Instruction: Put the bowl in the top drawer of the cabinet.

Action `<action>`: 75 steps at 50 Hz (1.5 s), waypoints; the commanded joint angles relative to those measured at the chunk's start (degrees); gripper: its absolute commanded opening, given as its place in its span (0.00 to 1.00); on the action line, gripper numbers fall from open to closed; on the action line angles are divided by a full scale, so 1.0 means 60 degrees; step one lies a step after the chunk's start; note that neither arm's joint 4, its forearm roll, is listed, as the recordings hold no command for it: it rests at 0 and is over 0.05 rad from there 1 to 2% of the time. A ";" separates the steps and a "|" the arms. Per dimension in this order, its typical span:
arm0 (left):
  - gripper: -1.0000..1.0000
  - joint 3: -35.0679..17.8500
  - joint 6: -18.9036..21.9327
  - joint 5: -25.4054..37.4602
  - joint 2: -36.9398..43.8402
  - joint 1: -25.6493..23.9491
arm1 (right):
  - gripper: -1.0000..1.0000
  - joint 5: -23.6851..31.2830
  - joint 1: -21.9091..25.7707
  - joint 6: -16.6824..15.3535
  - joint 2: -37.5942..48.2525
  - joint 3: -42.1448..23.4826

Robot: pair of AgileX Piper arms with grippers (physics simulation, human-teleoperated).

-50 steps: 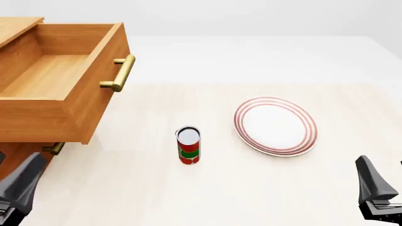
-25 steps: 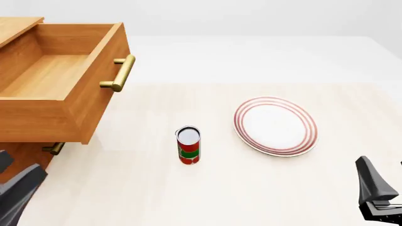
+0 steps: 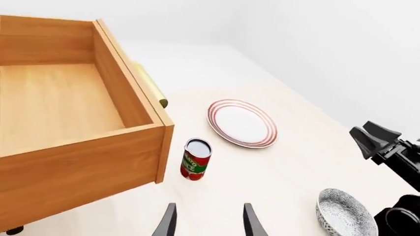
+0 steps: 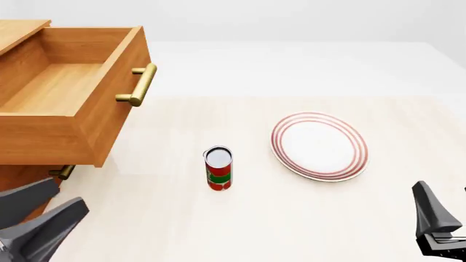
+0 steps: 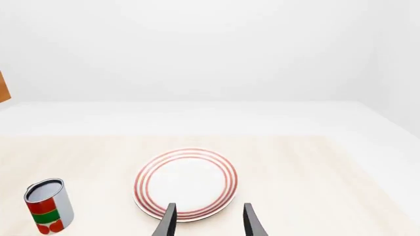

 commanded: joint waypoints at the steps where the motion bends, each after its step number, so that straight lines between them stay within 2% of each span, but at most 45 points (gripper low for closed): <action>1: 1.00 0.0232 -0.0532 -0.0723 0.1034 -0.0728 | 1.00 0.0014 0.0000 0.0000 -0.0020 0.0005; 7: 1.00 0.0384 -0.0688 -0.1244 0.1645 -0.1131 | 1.00 0.0022 0.0000 0.0000 -0.0029 0.0007; 12: 1.00 0.0471 -0.1228 -0.1822 0.2359 -0.1515 | 1.00 0.0002 -0.0001 0.0000 -0.0006 0.0004; 27: 1.00 0.0367 -0.2049 -0.2844 0.3940 -0.2298 | 1.00 0.0038 -0.0003 -0.0001 -0.0045 0.0006; 43: 1.00 0.0280 -0.2293 -0.3733 0.5330 -0.2875 | 1.00 0.0033 -0.0003 0.0000 0.0035 -0.0069; 59: 1.00 0.0052 -0.2771 -0.4142 0.6494 -0.3444 | 1.00 0.0034 -0.0003 -0.0001 0.0034 -0.0069; 75: 1.00 -0.0209 -0.2846 -0.4531 0.7441 -0.3869 | 1.00 0.0036 -0.0004 -0.0001 0.0029 -0.0070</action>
